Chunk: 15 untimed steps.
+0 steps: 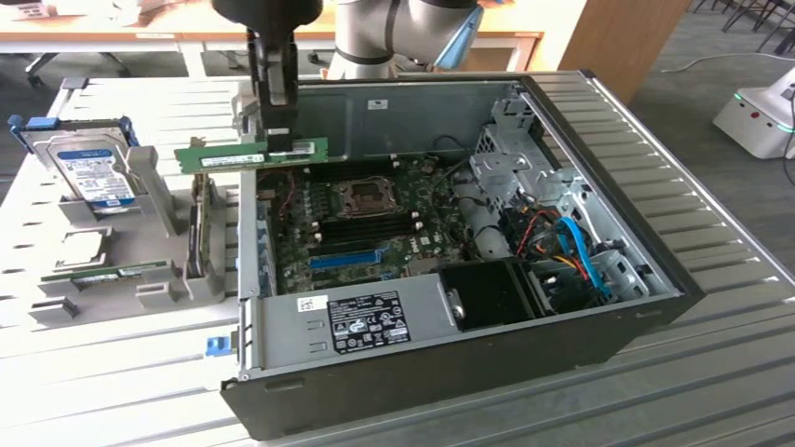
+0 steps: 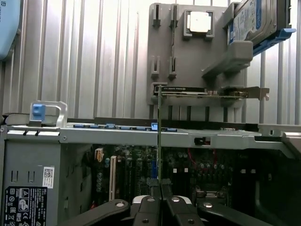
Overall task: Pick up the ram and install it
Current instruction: 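Pick up the ram and move it above insertion slot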
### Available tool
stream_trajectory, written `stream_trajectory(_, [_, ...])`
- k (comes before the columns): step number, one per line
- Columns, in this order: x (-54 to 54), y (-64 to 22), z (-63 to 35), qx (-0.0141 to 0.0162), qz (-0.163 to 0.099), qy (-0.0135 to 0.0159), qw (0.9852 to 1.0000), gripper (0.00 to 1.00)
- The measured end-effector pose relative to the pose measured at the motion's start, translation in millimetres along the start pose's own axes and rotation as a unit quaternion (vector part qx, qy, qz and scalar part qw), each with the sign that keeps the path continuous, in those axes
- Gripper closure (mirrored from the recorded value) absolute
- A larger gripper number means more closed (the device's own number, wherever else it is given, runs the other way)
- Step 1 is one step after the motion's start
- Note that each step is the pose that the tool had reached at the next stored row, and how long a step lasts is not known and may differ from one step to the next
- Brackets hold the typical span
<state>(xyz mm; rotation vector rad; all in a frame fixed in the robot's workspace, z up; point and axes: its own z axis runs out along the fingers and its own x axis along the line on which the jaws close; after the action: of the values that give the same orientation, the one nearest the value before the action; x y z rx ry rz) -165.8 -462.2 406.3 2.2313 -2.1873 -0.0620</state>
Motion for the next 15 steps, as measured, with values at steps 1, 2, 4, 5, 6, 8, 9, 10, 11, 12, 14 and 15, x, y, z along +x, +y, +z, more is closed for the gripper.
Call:
stream_trajectory(1, [0.1, -3.1, -0.1, 0.0, 0.0, 0.0, 1.0, 0.88])
stream_trajectory(2, [0.1, -6.1, -0.3, 0.0, 0.0, 0.0, 1.0, 0.88])
stream_trajectory(4, [0.2, -12.1, -0.5, 0.0, 0.0, 0.0, 1.0, 0.88])
stream_trajectory(5, [0.3, -15.1, -0.6, 0.0, 0.0, 0.0, 1.0, 0.88])
stream_trajectory(6, [0.4, -18.2, -0.7, 0.0, 0.0, 0.0, 1.0, 0.88])
stream_trajectory(8, [0.5, -24.3, -0.9, 0.0, 0.0, 0.0, 1.0, 0.88])
stream_trajectory(9, [0.5, -27.5, -1.1, -0.0001, 0.0, 0.0001, 1.0, 0.88])
stream_trajectory(10, [0.6, -30.6, -1.2, -0.0001, 0.0, 0.0, 1.0, 0.88])
stream_trajectory(11, [0.7, -33.7, -1.3, 0.0, 0.0, 0.0, 1.0, 0.88])
stream_trajectory(12, [0.7, -36.8, -1.4, -0.0001, 0.0, 0.0, 1.0, 0.88])
stream_trajectory(14, [0.8, -43.2, -1.6, -0.0001, 0.0, 0.0, 1.0, 0.88])
stream_trajectory(15, [0.9, -46.8, -1.8, -0.0001, 0.0, 0.0, 1.0, 0.88])
